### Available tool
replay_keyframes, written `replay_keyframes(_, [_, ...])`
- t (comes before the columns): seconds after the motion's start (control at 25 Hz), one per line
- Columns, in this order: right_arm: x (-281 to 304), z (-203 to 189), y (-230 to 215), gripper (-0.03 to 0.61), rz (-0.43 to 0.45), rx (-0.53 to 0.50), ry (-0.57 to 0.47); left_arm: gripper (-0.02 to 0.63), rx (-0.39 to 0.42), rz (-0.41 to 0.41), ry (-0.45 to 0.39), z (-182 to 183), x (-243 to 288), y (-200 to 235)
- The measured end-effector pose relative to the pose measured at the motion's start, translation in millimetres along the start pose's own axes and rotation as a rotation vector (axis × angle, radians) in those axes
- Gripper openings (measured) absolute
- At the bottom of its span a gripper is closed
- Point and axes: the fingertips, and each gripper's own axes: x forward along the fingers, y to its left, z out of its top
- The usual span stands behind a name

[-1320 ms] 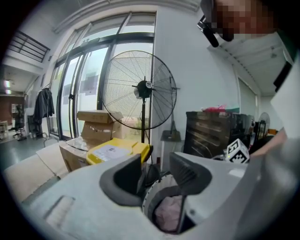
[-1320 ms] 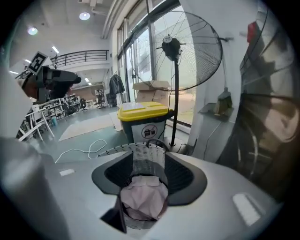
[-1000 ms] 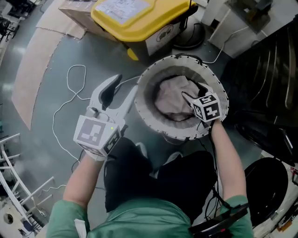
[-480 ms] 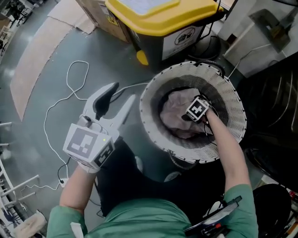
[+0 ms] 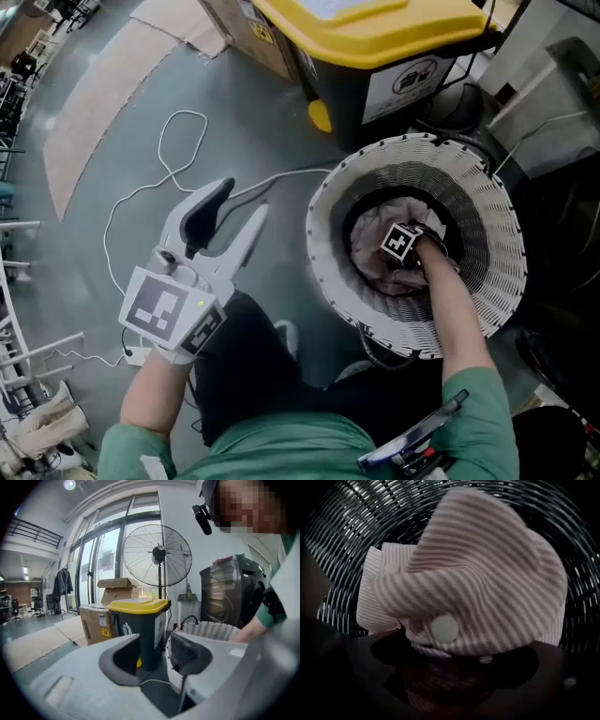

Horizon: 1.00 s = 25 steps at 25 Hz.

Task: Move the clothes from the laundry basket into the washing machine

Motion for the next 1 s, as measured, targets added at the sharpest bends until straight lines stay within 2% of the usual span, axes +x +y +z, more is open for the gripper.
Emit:
replay_keyframes(0.12, [14.1,-0.3,5.4,0.553,-0.001,0.015,0.0,0.202,0.006,-0.006,0.002,-2.8,2.7,-4.5])
replay_keyframes(0.2, [14.9,-0.1,5.9,0.5,-0.014,0.027,-0.006,0.202,0.018,-0.013,-0.002,0.3,4.4,-7.5])
replay_keyframes(0.28, [14.0,0.5,6.8,0.428,-0.027,0.027,-0.013,0.202,0.019,-0.018,-0.005,4.5,4.3,-8.4])
replay_keyframes(0.32, [13.8,0.4,7.4,0.371,-0.035,0.021,-0.016,0.202,0.019,-0.017,-0.006,6.2,3.5,-8.2])
replay_keyframes(0.4, [13.8,-1.2,11.0,0.216,-0.05,0.0,-0.019,0.202,0.025,-0.016,-0.009,8.1,1.6,-8.4])
replay_keyframes(0.52, [12.1,-0.1,17.8,0.127,-0.074,-0.015,-0.034,0.198,0.025,-0.014,-0.018,7.6,-0.2,-7.9])
replay_keyframes(0.76, [-24.6,7.0,30.3,0.086,-0.125,0.017,-0.155,0.196,0.008,-0.049,-0.037,15.9,0.7,-18.8])
replay_keyframes(1.0, [-110.5,13.4,40.7,0.08,-0.21,0.065,-0.316,0.192,-0.028,-0.08,-0.033,55.9,-3.3,-29.2])
